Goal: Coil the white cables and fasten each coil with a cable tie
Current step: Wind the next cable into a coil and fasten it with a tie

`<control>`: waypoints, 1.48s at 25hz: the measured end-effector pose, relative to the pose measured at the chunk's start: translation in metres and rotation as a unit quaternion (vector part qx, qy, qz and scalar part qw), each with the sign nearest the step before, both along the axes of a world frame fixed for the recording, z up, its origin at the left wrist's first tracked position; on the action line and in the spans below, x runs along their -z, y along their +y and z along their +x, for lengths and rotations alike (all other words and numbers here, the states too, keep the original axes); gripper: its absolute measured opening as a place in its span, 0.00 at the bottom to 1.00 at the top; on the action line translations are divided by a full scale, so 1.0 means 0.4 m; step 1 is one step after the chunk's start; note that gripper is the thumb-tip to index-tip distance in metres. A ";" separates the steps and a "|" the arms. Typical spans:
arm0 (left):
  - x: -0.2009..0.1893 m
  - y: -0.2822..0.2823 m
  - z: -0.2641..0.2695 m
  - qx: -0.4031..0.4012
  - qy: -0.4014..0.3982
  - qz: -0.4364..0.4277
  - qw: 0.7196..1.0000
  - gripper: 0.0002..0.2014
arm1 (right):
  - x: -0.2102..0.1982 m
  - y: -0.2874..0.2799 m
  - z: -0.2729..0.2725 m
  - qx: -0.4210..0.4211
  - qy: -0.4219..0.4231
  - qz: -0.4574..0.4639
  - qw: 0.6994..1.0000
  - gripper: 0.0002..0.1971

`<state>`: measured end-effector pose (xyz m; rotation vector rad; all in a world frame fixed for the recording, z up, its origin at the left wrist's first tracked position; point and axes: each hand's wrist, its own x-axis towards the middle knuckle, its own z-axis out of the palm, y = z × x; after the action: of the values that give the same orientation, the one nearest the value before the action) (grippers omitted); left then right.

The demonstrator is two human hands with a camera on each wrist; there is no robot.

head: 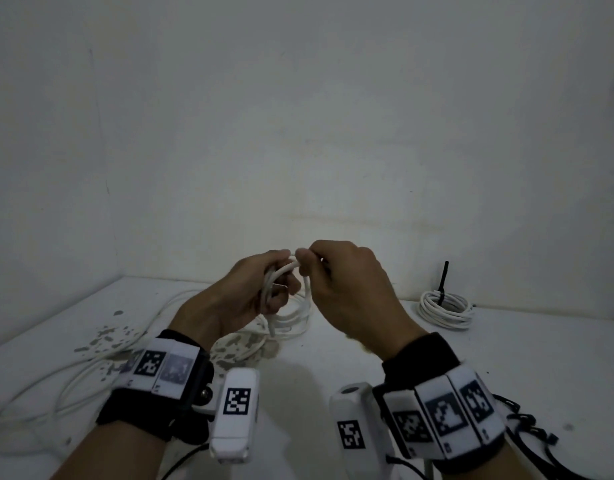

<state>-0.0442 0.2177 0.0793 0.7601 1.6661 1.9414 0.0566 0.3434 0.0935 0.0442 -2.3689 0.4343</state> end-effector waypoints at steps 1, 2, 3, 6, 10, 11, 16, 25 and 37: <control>-0.002 0.004 0.006 0.015 0.005 -0.014 1.000 0.18 | 0.006 0.010 -0.007 0.010 0.007 -0.015 1.000 0.20; -0.001 0.009 0.010 0.030 0.003 -0.022 0.999 0.18 | 0.011 0.019 -0.011 0.020 0.012 -0.030 0.999 0.20; -0.001 0.013 0.012 0.043 -0.001 -0.026 0.999 0.18 | 0.014 0.025 -0.014 0.027 0.016 -0.043 0.999 0.20; 0.004 0.017 0.012 0.050 0.011 -0.038 0.998 0.18 | 0.013 0.041 -0.013 0.048 0.031 -0.062 0.996 0.20; 0.008 0.004 0.010 0.017 0.063 -0.060 0.996 0.19 | -0.009 0.088 0.019 -0.052 -0.104 -0.167 0.979 0.17; 0.008 -0.001 0.005 0.005 0.060 -0.052 0.997 0.20 | -0.014 0.104 0.035 -0.087 -0.168 -0.184 0.965 0.13; 0.006 -0.014 -0.014 -0.030 0.020 -0.045 0.998 0.25 | -0.030 0.138 0.067 -0.138 -0.171 -0.231 0.948 0.12; 0.018 0.017 0.008 0.087 0.002 -0.080 0.993 0.31 | 0.024 0.099 -0.034 -0.091 0.130 -0.297 0.942 0.08; 0.018 0.036 0.035 0.075 0.007 -0.091 0.993 0.27 | 0.023 0.085 -0.021 -0.051 0.147 -0.449 0.880 0.09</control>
<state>-0.0304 0.2319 0.0720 0.8043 1.7133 1.6609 0.0480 0.3773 0.0844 -0.1838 -1.6785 1.4256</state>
